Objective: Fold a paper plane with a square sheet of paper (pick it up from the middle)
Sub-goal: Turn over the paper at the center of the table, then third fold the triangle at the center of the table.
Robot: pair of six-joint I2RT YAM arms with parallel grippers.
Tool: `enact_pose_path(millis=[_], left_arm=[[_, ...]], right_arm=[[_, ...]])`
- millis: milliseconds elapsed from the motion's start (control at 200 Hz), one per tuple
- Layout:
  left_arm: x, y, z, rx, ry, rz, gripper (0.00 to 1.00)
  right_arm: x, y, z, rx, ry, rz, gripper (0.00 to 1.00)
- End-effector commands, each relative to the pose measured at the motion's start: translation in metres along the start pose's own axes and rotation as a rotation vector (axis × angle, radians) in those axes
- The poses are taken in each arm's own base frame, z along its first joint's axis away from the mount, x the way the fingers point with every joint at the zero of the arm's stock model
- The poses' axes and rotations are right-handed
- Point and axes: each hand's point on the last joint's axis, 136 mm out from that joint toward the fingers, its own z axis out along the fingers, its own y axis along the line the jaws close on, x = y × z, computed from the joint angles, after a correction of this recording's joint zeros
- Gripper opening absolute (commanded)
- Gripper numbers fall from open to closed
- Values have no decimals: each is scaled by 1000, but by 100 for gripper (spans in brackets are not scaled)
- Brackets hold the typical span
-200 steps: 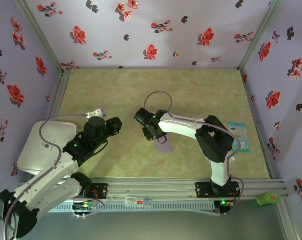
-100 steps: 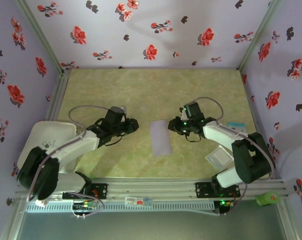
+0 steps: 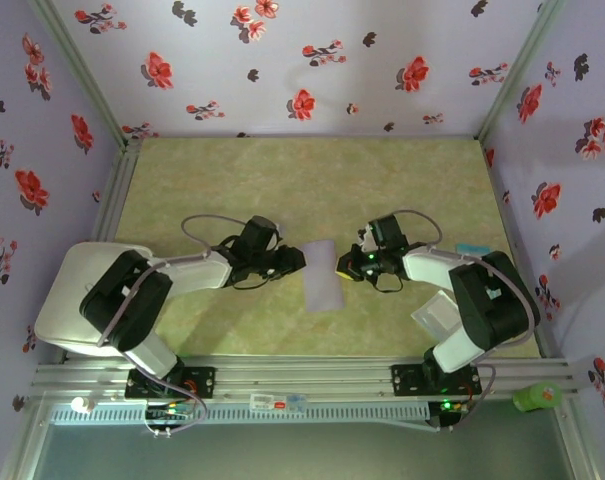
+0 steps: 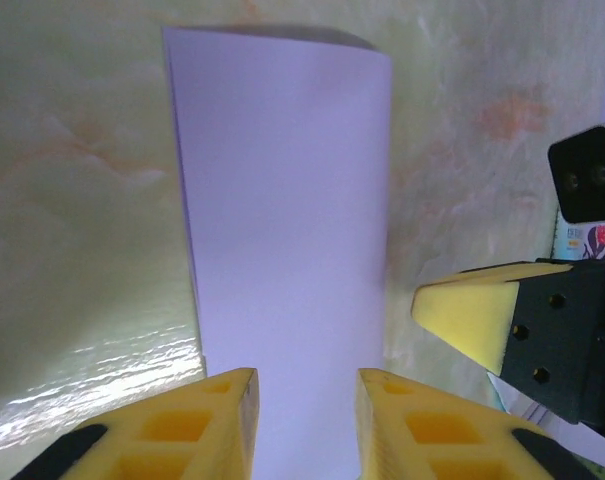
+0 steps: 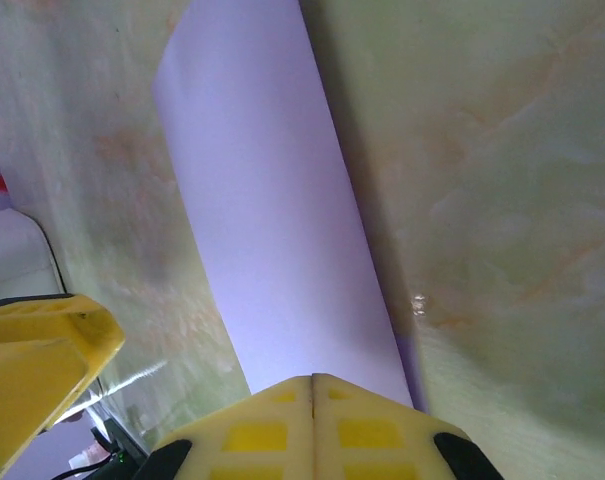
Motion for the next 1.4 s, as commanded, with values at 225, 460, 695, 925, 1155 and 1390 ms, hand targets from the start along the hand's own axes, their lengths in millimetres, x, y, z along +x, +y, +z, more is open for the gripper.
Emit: enact_pose_path(millis=[225,460,695,925,1155,1390], left_arm=[[7,-8,8,18,27,-18,30],[10,3,8,-34,38,-22,32],[13,13,8,-77,46,-33,34],[15,19,14,-96,63,-58,33],[19,23,21,-97,79,-63,32],[26,26,30,-95,96,-79,31]], right_arm=[[17,-6,14,-21,103,25,7],[26,-44,25,85,115,76,7],[27,-59,25,118,77,117,7],[26,-60,26,124,73,125,8],[25,-64,27,137,67,132,7],[28,-65,28,136,79,133,7]])
